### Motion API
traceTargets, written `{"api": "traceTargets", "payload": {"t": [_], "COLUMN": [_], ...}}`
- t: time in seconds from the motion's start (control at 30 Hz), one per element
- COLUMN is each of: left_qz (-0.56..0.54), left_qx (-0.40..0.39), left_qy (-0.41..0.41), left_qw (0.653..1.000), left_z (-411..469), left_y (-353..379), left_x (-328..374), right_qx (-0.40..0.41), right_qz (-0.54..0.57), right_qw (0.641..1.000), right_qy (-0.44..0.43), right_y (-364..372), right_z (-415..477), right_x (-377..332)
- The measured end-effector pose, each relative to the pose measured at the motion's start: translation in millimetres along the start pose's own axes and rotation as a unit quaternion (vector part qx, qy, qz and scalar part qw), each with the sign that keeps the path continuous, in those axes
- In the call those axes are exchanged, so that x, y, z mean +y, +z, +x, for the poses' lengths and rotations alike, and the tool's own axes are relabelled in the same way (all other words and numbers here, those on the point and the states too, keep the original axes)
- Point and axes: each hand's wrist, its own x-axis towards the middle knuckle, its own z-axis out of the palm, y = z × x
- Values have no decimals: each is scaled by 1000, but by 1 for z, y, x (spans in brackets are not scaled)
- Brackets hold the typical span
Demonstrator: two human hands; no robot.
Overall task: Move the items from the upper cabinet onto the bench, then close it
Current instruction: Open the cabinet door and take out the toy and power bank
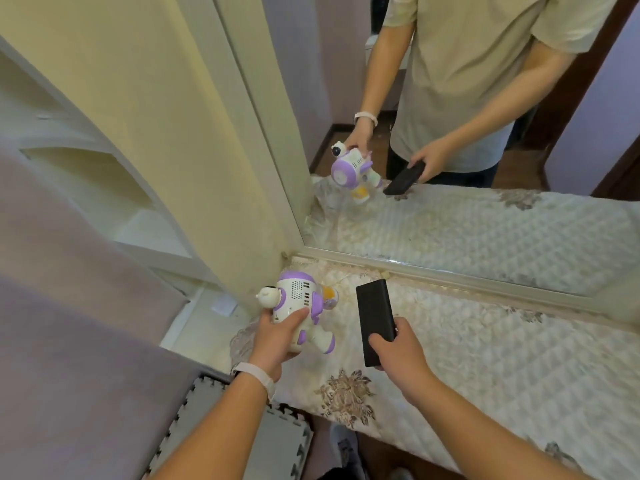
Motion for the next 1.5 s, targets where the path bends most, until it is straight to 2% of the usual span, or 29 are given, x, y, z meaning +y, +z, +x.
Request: {"api": "traceTargets", "payload": {"t": [0.2,0.5,0.63,0.87,1.0,1.23,1.37,1.5], "left_qz": [0,-66,-64,-42,-3,85,125,197], "left_qx": [-17,-85,-101,-118,-132,-90,-53,-23], "left_qy": [-51,-61,-66,-73,-51,0,55,129], "left_qw": [999,992,991,989,990,992,989,971], "left_z": [53,128,158,188,194,189,168,134], "left_y": [5,9,12,24,22,14,14,6], "left_x": [-1,5,-4,-22,-21,-17,-12,-12], "right_qx": [24,29,41,40,32,5,-12,-30], "right_qz": [1,-24,-64,-65,-113,-224,-291,-321], "right_qw": [999,992,988,986,982,966,951,946], "right_qy": [44,120,138,148,149,131,102,46], "right_y": [8,29,43,54,52,39,28,22], "right_z": [38,104,132,165,171,161,153,139], "right_x": [7,5,8,11,14,14,11,3]}}
